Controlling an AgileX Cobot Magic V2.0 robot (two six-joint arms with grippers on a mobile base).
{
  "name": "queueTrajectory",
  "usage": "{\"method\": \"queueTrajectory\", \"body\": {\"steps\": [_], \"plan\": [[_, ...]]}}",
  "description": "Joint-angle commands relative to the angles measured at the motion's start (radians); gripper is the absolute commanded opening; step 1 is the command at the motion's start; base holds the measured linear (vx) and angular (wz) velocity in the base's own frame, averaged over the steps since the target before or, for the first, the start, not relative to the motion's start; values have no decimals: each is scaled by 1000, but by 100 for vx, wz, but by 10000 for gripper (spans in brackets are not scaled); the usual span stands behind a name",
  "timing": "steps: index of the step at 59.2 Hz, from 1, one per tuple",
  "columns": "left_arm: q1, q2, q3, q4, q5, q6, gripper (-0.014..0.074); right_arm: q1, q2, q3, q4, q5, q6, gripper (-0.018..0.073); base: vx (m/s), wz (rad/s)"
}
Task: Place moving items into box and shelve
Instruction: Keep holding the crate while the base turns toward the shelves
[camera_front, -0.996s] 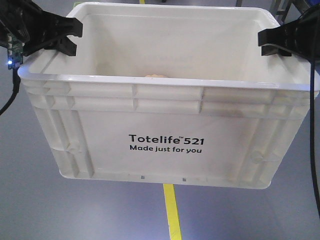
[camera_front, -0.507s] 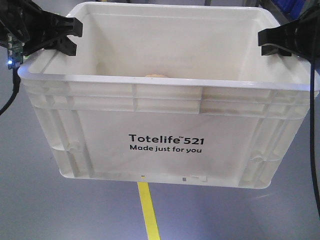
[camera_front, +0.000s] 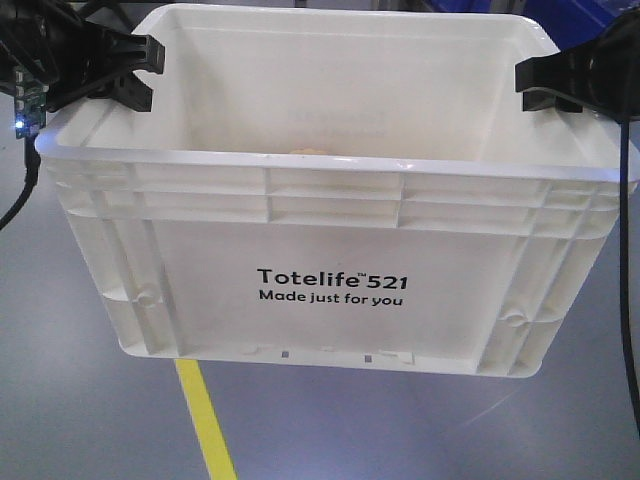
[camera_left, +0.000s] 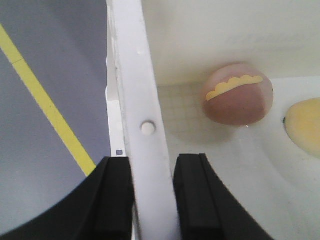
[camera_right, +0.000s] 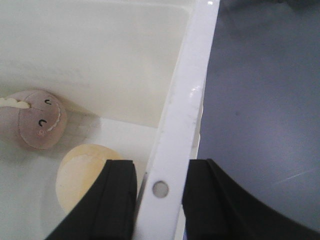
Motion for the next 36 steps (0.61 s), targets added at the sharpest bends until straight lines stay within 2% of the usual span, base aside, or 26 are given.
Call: {"method": "queueTrajectory", "body": {"steps": [1, 36], "plan": [[-15, -60, -46, -90, -135, 14, -6, 1, -34, -42, 28, -112, 20, -6, 36, -53], [-15, -60, -46, -90, -135, 14, -6, 1, -34, -42, 28, -111, 20, -6, 35, -55]]}}
